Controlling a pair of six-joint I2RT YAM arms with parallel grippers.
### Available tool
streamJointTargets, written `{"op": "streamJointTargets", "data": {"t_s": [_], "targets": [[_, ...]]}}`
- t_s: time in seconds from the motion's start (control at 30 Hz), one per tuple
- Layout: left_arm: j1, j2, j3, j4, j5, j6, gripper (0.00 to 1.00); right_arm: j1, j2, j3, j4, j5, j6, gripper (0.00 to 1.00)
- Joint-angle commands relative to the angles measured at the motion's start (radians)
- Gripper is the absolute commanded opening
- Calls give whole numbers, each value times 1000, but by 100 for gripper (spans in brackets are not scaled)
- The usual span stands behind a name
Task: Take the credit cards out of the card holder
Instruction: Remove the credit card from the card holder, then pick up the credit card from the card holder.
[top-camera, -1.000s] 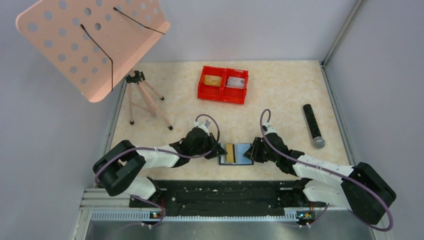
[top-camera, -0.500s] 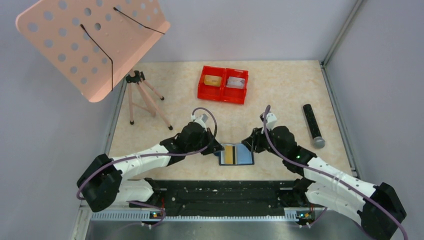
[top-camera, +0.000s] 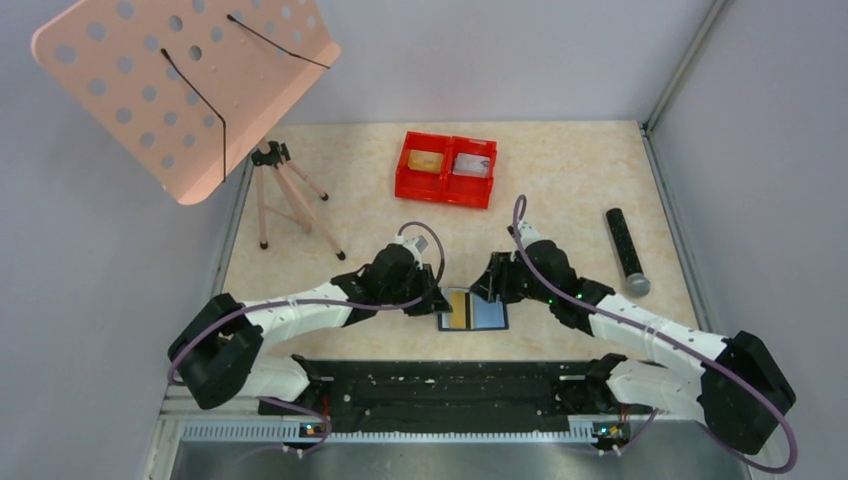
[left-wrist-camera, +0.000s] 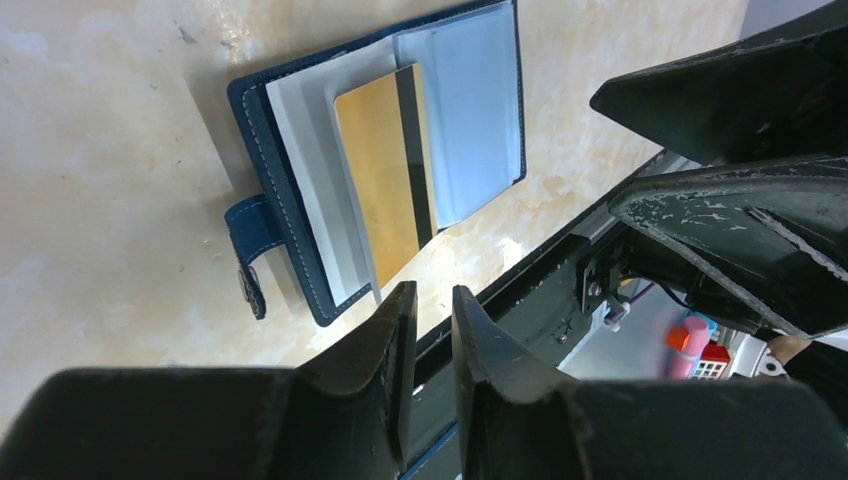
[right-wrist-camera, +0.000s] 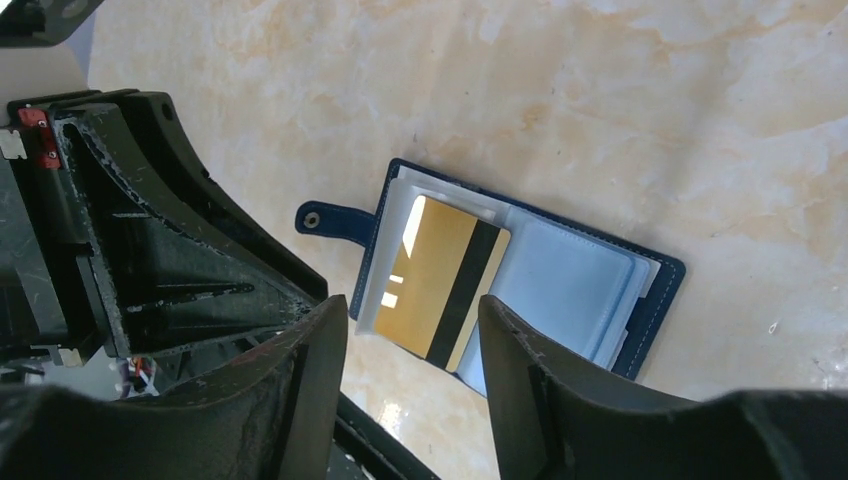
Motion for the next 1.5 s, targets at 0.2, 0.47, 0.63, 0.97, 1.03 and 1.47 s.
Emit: {"op": "streamJointTargets", "data": {"t_s": [0.2,0.47,0.63,0.97,1.03,1.47], "targets": [[-8,-28,-47,82,48,-6,24,-26,209,186,-59,-159,-218,58],[-104,-42,-155,229,26,-93,21,-94,414,308,-65,-371,-349,56],[-143,-9,-156,271,-22,-108,20,-128,533,363,-101,-497,-412,55],[-143,86,-128,323,-79,-94,14,-145,670,429,-129,-603,-470,51],[-143,92,-137,330,-83,-97,14,-149,677,425,-129,-606,-474,51],[-143,128,-153,324,-108,-99,12,-168,703,414,-136,-634,-492,50]]}}
